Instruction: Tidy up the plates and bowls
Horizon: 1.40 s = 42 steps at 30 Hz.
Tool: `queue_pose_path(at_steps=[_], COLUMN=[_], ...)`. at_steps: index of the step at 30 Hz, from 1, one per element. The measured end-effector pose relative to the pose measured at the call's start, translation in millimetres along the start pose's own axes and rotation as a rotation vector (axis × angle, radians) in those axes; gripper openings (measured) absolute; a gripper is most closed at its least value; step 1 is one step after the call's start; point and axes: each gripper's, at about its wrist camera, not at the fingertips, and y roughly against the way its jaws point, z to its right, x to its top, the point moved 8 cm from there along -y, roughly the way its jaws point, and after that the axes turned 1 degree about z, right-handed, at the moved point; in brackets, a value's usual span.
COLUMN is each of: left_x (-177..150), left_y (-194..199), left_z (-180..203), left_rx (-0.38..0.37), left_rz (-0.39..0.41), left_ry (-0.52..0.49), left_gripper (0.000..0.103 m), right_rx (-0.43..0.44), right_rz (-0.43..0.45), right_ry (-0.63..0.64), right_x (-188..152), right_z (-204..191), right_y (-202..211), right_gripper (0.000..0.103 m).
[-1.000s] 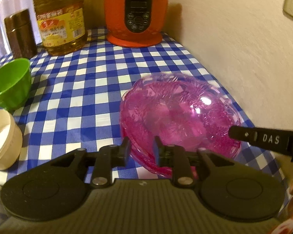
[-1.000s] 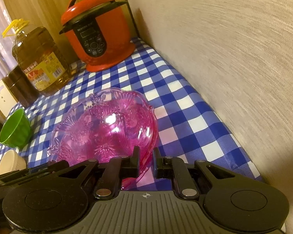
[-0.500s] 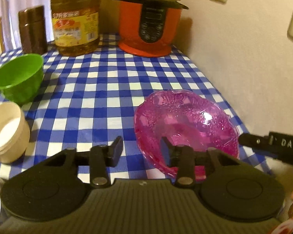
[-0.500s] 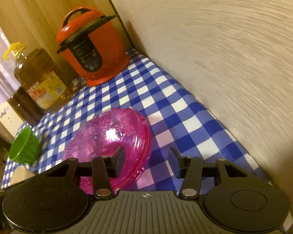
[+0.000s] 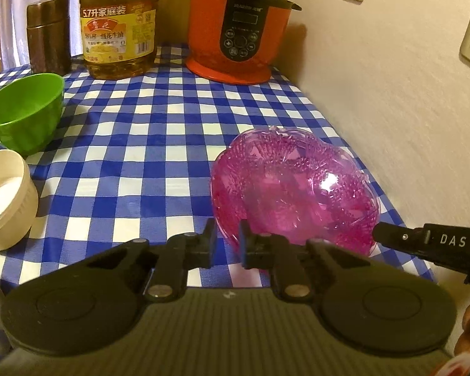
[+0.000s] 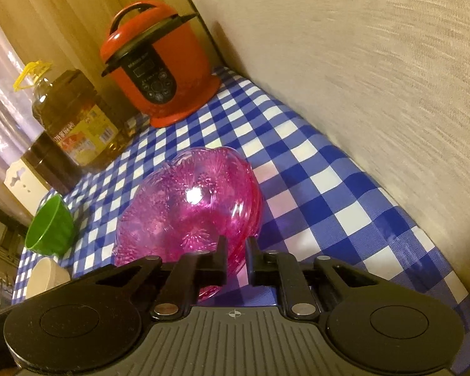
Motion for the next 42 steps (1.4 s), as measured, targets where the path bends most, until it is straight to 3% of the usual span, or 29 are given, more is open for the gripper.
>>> queue_pose_path(at_steps=[7,11,15,19,22,32,42], left_x=[-1,-2,-7,-14,-18,-26,-38], left_y=[12,26,44,65,81,143,185], left_z=[-5,-6,-8,-13,-20,-49,-80], left_rx=[-0.004,-0.001,-0.003,0.01,0.025,0.086,0.128], left_rz=[0.003,0.007,0.003,0.004,0.008,0.014,0.044], left_ry=[0.032,0.046,0.076,0.093,0.097,0.067,0.085], left_gripper=[0.013,0.013,0.015,0.032,0.039,0.049,0.052], right_rx=[-0.019,-0.046,-0.039,-0.035,-0.022,0.025,0.057], right_rz=[0.014,0.017,0.013,0.0,-0.007,-0.022,-0.065], right_ry=[0.0,0.017,0.023,0.033,0.043,0.158,0.287], right_x=[0,-3,-8,-16,-22,-51,-87], right_z=[-2,-7,-13,-22,-32,-80,-126], right_y=[9,16,27,41,53,91,107], right_gripper=[0.016,0.043,0.044,0.044,0.044,0.045,0.045])
